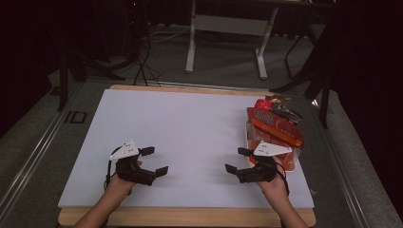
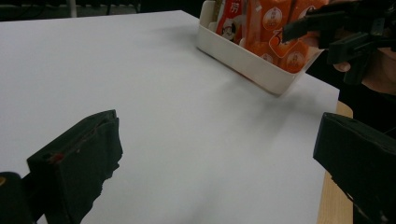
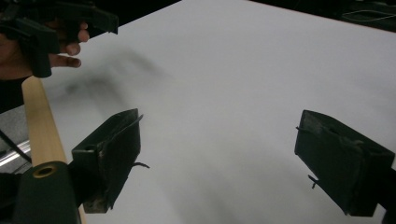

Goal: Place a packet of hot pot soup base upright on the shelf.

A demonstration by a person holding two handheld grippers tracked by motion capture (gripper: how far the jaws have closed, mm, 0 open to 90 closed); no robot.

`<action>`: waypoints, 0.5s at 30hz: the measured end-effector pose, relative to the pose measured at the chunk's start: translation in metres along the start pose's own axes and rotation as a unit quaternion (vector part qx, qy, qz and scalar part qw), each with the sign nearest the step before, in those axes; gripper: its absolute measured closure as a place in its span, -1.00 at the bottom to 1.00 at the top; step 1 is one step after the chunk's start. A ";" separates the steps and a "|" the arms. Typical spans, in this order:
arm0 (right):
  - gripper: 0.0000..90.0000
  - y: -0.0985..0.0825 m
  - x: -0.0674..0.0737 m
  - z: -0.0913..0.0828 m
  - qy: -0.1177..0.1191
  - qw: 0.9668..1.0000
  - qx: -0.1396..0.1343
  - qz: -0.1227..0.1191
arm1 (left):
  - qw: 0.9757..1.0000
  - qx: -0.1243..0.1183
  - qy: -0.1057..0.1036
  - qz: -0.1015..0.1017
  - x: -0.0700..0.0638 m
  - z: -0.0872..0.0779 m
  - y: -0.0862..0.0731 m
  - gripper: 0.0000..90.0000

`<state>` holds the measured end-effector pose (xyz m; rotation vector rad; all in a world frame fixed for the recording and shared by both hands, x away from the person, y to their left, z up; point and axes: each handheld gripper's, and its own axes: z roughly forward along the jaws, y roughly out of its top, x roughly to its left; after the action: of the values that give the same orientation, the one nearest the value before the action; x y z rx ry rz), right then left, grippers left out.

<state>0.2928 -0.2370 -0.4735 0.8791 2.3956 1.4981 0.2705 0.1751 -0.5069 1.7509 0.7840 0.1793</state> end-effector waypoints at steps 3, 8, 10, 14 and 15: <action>-0.69 -0.004 0.000 -0.002 -0.001 1.000 0.003 -0.003 | 1.000 0.000 0.000 0.000 0.000 0.000 0.000 -0.98; -0.69 -0.012 0.000 -0.004 -0.004 1.000 0.013 -0.005 | 1.000 0.002 -0.001 0.004 0.000 0.000 -0.001 -0.98; -0.69 -0.012 0.000 -0.005 -0.007 1.000 0.015 -0.010 | 1.000 0.003 -0.001 0.006 -0.001 0.001 -0.001 -0.98; -0.69 -0.014 0.002 -0.008 -0.002 1.000 0.011 -0.012 | 1.000 0.001 -0.004 0.007 -0.002 0.000 -0.001 -0.98; -0.69 -0.014 0.003 -0.008 -0.004 1.000 0.010 -0.014 | 1.000 0.002 -0.003 0.007 -0.002 0.000 -0.001 -0.98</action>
<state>0.2820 -0.2458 -0.4813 0.8508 2.4122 1.4606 0.2692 0.1739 -0.5073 1.7602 0.7674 0.1823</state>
